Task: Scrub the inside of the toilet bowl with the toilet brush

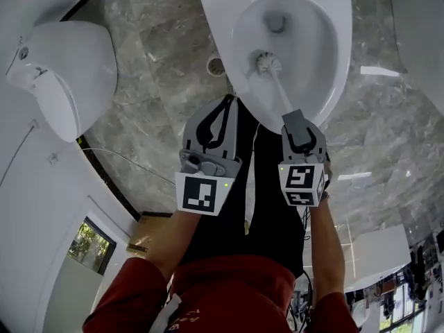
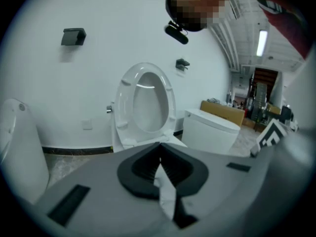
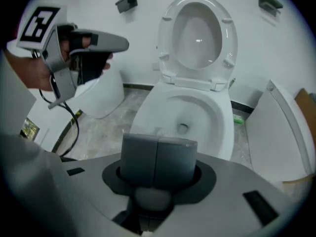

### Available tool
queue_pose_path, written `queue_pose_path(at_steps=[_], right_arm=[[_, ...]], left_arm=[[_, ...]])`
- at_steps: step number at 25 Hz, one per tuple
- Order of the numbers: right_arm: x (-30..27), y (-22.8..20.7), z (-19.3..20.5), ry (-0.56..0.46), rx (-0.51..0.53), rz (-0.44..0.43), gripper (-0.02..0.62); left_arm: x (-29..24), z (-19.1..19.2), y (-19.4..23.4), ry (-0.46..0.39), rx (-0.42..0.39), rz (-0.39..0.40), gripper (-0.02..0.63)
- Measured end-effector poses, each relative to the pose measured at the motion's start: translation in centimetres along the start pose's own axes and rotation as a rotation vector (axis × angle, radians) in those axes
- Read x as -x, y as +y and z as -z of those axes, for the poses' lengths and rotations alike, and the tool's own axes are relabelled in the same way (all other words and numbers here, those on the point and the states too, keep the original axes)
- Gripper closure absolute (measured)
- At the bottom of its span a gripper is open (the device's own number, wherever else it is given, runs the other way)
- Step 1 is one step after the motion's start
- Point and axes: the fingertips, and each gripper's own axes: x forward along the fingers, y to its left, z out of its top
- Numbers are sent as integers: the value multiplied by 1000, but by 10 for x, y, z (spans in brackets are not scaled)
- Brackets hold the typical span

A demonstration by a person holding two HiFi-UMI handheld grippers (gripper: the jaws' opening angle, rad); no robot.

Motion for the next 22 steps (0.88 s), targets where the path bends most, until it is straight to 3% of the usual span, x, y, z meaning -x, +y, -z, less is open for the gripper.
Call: queue_pose_path(at_steps=[6,11,14,17,22], right_arm=[[-29,1,-91,-124,38,-22,437],[-53,-66,-122,-131,145,119,439],[-52,-104,-108,-66,138,198,440],[-41,-122,-67,22,109,253,447],[-25,-92,-1,124,-16,180,448]], left_arm=[[-3,5,29,8,23,-3,606],[-14,-4,42,-15,22,1,606],[-23,-10,44,-25,16,17,606],[-31,-13,41,-20,13,38,606],[-42,-7,34,-2,24,58,606]])
